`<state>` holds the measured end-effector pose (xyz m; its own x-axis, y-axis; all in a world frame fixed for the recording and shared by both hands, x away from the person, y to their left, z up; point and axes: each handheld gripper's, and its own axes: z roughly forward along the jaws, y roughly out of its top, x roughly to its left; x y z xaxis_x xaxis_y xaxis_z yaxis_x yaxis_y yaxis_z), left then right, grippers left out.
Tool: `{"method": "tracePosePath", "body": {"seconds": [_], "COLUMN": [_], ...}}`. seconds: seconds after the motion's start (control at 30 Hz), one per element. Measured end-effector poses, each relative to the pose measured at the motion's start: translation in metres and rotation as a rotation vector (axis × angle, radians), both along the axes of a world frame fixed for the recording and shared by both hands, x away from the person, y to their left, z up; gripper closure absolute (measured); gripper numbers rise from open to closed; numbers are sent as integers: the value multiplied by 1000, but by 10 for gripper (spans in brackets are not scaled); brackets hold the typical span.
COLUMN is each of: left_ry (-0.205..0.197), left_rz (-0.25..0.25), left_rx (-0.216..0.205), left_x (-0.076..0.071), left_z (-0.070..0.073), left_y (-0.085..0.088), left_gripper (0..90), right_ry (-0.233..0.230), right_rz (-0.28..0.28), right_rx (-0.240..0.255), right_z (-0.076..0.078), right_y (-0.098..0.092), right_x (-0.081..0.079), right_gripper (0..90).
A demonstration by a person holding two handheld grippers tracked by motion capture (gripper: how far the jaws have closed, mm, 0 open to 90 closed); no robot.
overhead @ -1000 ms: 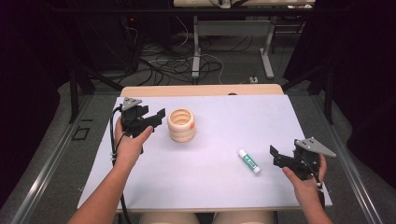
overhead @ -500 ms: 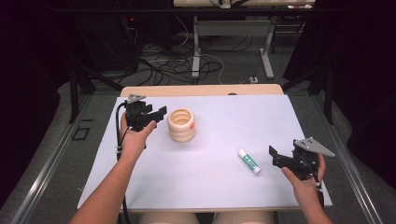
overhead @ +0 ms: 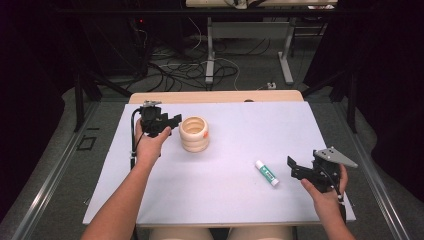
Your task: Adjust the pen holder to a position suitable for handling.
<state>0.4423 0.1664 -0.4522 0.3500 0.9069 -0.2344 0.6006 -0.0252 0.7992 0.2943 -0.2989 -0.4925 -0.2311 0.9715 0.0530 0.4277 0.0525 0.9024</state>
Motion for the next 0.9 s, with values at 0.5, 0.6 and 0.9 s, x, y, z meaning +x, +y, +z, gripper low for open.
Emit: {"method": "tracePosePath", "body": {"seconds": [0.5,0.6,0.9], "left_ry": [67,100,124], "left_rz": [-14,-20,-7], "left_rx": [15,8,-7], "left_x": [17,19,24], "left_z": [-19,-22,-29], "left_y": [-8,-8,-12], "left_gripper": [483,503,541], "right_ry": [9,-2,-10], "right_rz": [-1,-9,-10], "right_rx": [1,3,4], "right_z": [0,-1,-2], "right_y": [-2,-3,-3], "right_x": [0,1,2], "right_gripper": [78,78,78]}}
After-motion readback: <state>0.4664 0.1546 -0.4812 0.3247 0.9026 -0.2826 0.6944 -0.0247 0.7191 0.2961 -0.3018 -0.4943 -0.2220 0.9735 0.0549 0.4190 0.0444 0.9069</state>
